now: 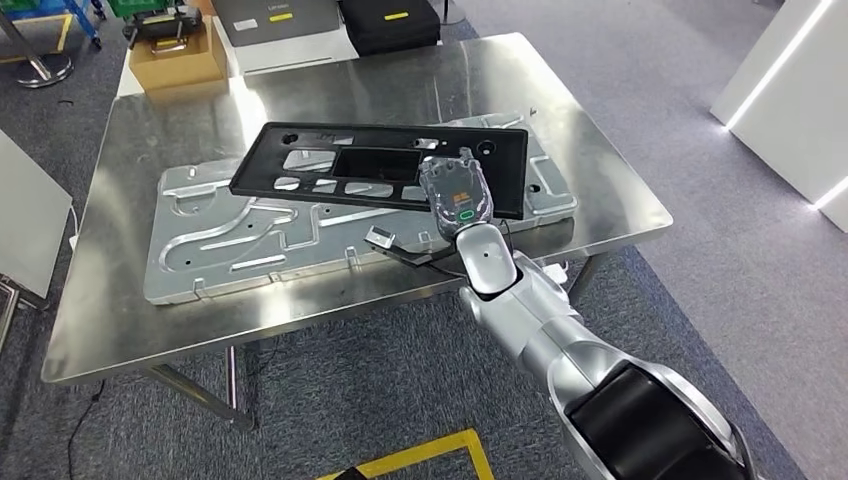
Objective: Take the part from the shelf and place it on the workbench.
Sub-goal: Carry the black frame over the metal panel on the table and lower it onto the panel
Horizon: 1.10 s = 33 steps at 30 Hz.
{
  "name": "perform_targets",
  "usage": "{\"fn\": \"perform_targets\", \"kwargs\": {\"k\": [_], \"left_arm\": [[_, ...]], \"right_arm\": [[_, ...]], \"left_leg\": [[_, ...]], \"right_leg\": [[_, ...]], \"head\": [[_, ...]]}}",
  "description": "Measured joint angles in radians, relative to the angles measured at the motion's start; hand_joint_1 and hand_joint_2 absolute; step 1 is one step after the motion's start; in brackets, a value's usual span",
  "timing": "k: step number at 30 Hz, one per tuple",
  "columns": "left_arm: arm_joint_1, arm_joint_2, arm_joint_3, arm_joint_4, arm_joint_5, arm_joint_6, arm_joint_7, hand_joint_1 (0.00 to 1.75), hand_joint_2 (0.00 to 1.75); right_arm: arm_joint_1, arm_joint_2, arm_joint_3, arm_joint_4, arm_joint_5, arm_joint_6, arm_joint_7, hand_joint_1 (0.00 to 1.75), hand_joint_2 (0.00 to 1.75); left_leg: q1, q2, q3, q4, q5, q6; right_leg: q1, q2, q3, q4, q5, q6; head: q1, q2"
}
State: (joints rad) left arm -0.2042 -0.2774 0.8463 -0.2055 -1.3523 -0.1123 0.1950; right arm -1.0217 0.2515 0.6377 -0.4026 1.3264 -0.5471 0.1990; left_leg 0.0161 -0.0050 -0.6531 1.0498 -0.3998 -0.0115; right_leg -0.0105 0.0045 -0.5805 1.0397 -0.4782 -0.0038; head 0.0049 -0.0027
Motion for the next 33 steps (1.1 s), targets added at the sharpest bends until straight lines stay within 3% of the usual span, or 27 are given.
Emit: {"fn": "perform_targets", "kwargs": {"k": [3, 5, 8, 9, 10, 11, 13, 14, 15, 19, 20, 22, 24, 25, 26, 28, 30, 33], "left_arm": [[0.007, 0.002, 0.000, 0.000, 0.001, -0.001, -0.027, 0.00, 1.75], [0.011, 0.002, 0.000, 0.000, 0.002, -0.001, -0.038, 0.00, 1.75], [0.015, 0.002, -0.001, 0.000, 0.001, -0.001, -0.049, 0.00, 1.75], [0.016, 0.003, -0.002, 0.000, 0.001, -0.001, -0.053, 0.00, 1.75], [0.018, 0.003, -0.003, 0.000, 0.000, -0.001, -0.058, 0.00, 1.75], [0.019, 0.003, -0.005, 0.000, 0.000, -0.001, -0.063, 0.00, 1.75], [0.022, 0.003, -0.011, 0.000, -0.002, -0.001, -0.075, 0.00, 1.75], [0.023, 0.003, -0.014, 0.000, -0.002, -0.001, -0.081, 0.00, 1.75], [0.024, 0.003, -0.018, 0.000, -0.003, -0.002, -0.085, 0.00, 1.75], [0.026, 0.007, -0.024, 0.000, -0.003, -0.001, -0.098, 0.00, 1.75], [0.026, 0.008, -0.025, 0.000, -0.003, -0.001, -0.101, 0.00, 1.75], [0.025, 0.009, -0.026, 0.000, -0.002, -0.001, -0.105, 0.00, 1.75], [0.023, 0.010, -0.027, 0.000, -0.001, -0.001, -0.109, 0.00, 1.75], [0.022, 0.011, -0.027, 0.000, -0.001, -0.001, -0.111, 0.00, 1.75], [0.023, 0.011, -0.027, 0.000, -0.001, -0.001, -0.112, 0.00, 1.75], [0.024, 0.012, -0.029, 0.000, -0.001, 0.000, -0.112, 0.00, 1.75], [0.026, 0.012, -0.032, 0.000, -0.001, 0.001, -0.112, 0.00, 1.75], [0.027, 0.011, -0.037, 0.000, 0.001, 0.003, -0.112, 0.00, 0.44]], "right_arm": [[0.001, -0.002, -0.006, 0.004, 0.003, 0.002, -0.001, 1.75, 1.75], [0.000, -0.002, -0.009, 0.004, 0.002, 0.006, -0.006, 1.75, 1.75], [0.004, -0.003, -0.018, 0.005, -0.018, 0.025, -0.028, 1.75, 1.75], [0.008, -0.004, -0.023, 0.006, -0.027, 0.036, -0.039, 1.75, 1.75], [0.011, -0.005, -0.028, 0.007, -0.038, 0.051, -0.051, 1.75, 1.75], [0.013, -0.005, -0.033, 0.007, -0.047, 0.069, -0.066, 1.75, 1.75], [0.013, -0.005, -0.043, 0.008, -0.068, 0.122, -0.098, 1.75, 1.75], [0.012, -0.004, -0.048, 0.008, -0.078, 0.155, -0.115, 1.75, 1.75], [0.011, -0.004, -0.053, 0.008, -0.088, 0.188, -0.129, 1.75, 1.75], [0.011, -0.001, -0.067, 0.014, -0.113, 0.298, -0.160, 1.75, 1.75], [0.011, 0.001, -0.069, 0.015, -0.116, 0.318, -0.164, 1.75, 1.75], [0.011, 0.004, -0.073, 0.017, -0.122, 0.346, -0.170, 1.75, 1.75], [0.013, 0.005, -0.077, 0.021, -0.126, 0.360, -0.172, 0.87, 0.87], [0.014, 0.005, -0.080, 0.024, -0.128, 0.363, -0.173, 0.44, 0.44], [0.015, 0.005, -0.082, 0.025, -0.129, 0.365, -0.173, 0.00, 0.00], [0.014, 0.005, -0.085, 0.027, -0.131, 0.371, -0.173, 0.00, 0.00], [0.012, 0.005, -0.089, 0.028, -0.137, 0.377, -0.173, 0.00, 0.00], [0.011, 0.005, -0.097, 0.030, -0.146, 0.382, -0.176, 0.00, 0.00]], "left_leg": [[-0.005, -0.002, 0.008, -0.016, -0.010, 0.023], [-0.003, -0.002, 0.017, -0.023, -0.012, 0.037], [-0.005, -0.001, 0.024, -0.025, -0.019, 0.049], [-0.007, -0.002, 0.026, -0.024, -0.021, 0.051], [-0.007, -0.004, 0.030, -0.024, -0.024, 0.052], [-0.008, -0.006, 0.034, -0.024, -0.027, 0.051], [-0.010, -0.009, 0.041, -0.023, -0.033, 0.046], [-0.011, -0.010, 0.043, -0.022, -0.036, 0.041], [-0.013, -0.011, 0.043, -0.021, -0.038, 0.037], [-0.014, -0.011, 0.039, -0.011, -0.052, 0.019], [-0.013, -0.010, 0.028, 0.017, -0.071, 0.014], [-0.012, -0.009, -0.022, 0.132, -0.131, 0.006], [-0.012, -0.008, -0.075, 0.246, -0.171, 0.001], [-0.012, -0.007, -0.082, 0.258, -0.164, 0.000], [-0.011, -0.006, -0.068, 0.229, -0.138, 0.000], [-0.010, -0.002, -0.005, 0.095, -0.070, 0.003], [-0.012, -0.001, 0.041, -0.005, -0.040, 0.011], [-0.012, -0.003, 0.048, -0.026, -0.040, 0.028]], "right_leg": [[-0.003, -0.002, -0.004, 0.003, -0.008, 0.015], [-0.004, -0.003, -0.028, 0.056, -0.038, 0.023], [-0.004, -0.004, -0.139, 0.251, -0.107, 0.026], [-0.004, -0.004, -0.167, 0.288, -0.108, 0.026], [-0.004, -0.004, -0.176, 0.287, -0.088, 0.024], [-0.003, -0.004, -0.165, 0.246, -0.051, 0.021], [-0.001, -0.003, -0.107, 0.106, 0.026, 0.013], [0.002, -0.003, -0.082, 0.050, 0.047, 0.009], [0.004, -0.003, -0.067, 0.016, 0.054, 0.007], [0.001, -0.002, -0.058, -0.003, 0.053, -0.006], [-0.002, -0.003, -0.055, -0.006, 0.054, -0.011], [-0.002, -0.004, -0.050, -0.008, 0.052, -0.020], [-0.001, -0.006, -0.048, -0.007, 0.050, -0.022], [-0.001, -0.005, -0.047, -0.007, 0.049, -0.022], [-0.001, -0.004, -0.046, -0.006, 0.048, -0.021], [0.000, -0.001, -0.043, -0.004, 0.045, -0.017], [0.003, 0.001, -0.045, 0.000, 0.043, -0.009], [0.005, 0.001, -0.048, -0.002, 0.044, 0.005]], "head": [[0.000, 0.000], [0.001, 0.000], [0.001, 0.000], [0.001, 0.000], [0.001, 0.000], [0.001, 0.000], [0.001, 0.000], [0.001, 0.000], [0.001, 0.000], [0.000, 0.000], [0.000, 0.000], [0.000, 0.000], [0.000, 0.000], [0.000, 0.000], [0.000, 0.000], [0.000, 0.000], [0.001, 0.000], [0.001, 0.000]]}}
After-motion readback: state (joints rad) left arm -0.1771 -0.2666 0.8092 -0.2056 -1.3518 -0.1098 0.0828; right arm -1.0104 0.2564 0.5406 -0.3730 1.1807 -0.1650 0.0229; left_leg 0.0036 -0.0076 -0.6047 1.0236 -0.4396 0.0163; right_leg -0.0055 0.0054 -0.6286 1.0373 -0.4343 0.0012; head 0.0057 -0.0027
